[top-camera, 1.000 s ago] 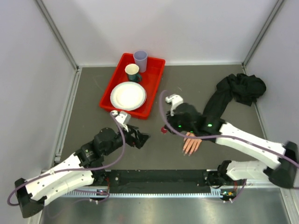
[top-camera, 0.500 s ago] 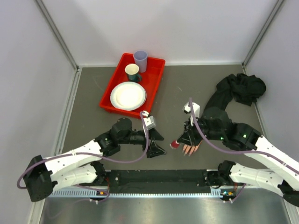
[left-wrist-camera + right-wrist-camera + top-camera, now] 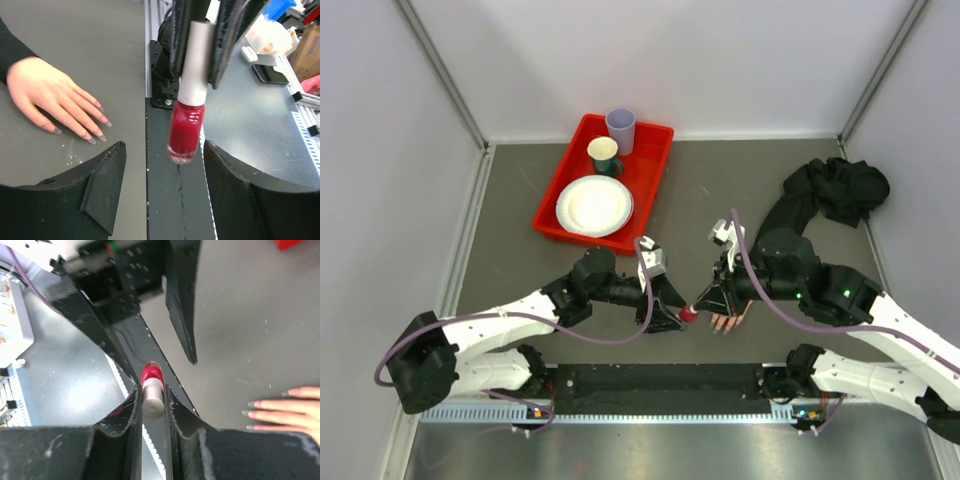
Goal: Paint the nails
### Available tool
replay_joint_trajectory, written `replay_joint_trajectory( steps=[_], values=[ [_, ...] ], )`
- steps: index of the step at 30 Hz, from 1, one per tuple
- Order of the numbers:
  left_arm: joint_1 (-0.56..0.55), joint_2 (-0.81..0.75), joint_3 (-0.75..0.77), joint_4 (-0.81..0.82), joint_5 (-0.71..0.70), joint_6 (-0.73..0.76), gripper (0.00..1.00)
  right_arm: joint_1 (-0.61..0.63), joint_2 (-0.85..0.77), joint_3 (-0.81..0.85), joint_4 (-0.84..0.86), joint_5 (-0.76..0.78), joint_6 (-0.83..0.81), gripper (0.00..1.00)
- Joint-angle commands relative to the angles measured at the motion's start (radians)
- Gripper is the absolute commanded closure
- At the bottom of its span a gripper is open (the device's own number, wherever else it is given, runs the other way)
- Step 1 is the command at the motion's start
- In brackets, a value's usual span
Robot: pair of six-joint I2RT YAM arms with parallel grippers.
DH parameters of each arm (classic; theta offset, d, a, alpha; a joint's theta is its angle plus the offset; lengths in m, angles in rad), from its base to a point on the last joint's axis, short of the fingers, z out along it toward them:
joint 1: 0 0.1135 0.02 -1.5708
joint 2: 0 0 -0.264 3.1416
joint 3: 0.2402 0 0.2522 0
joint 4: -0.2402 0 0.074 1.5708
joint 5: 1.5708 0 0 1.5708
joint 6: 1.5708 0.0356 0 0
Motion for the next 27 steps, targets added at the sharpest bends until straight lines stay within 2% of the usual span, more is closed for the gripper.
replay_joint_trajectory(
  steps=[1,9,17,27],
  values=[
    [-0.004,0.01,0.034,0.138,0.073,-0.043,0.34,-0.001,-0.001,0.0,0.095,-0.031,-0.01,1.0],
    [-0.007,0.032,0.049,0.149,0.09,-0.058,0.44,-0.001,0.008,-0.006,0.13,-0.034,-0.036,1.0],
    [-0.009,0.038,0.054,0.14,0.11,-0.052,0.64,-0.001,0.005,-0.015,0.149,-0.015,-0.045,1.0],
    [-0.009,0.017,0.059,0.117,0.093,-0.032,0.82,-0.001,0.006,-0.026,0.152,-0.026,-0.048,1.0]
  ],
)
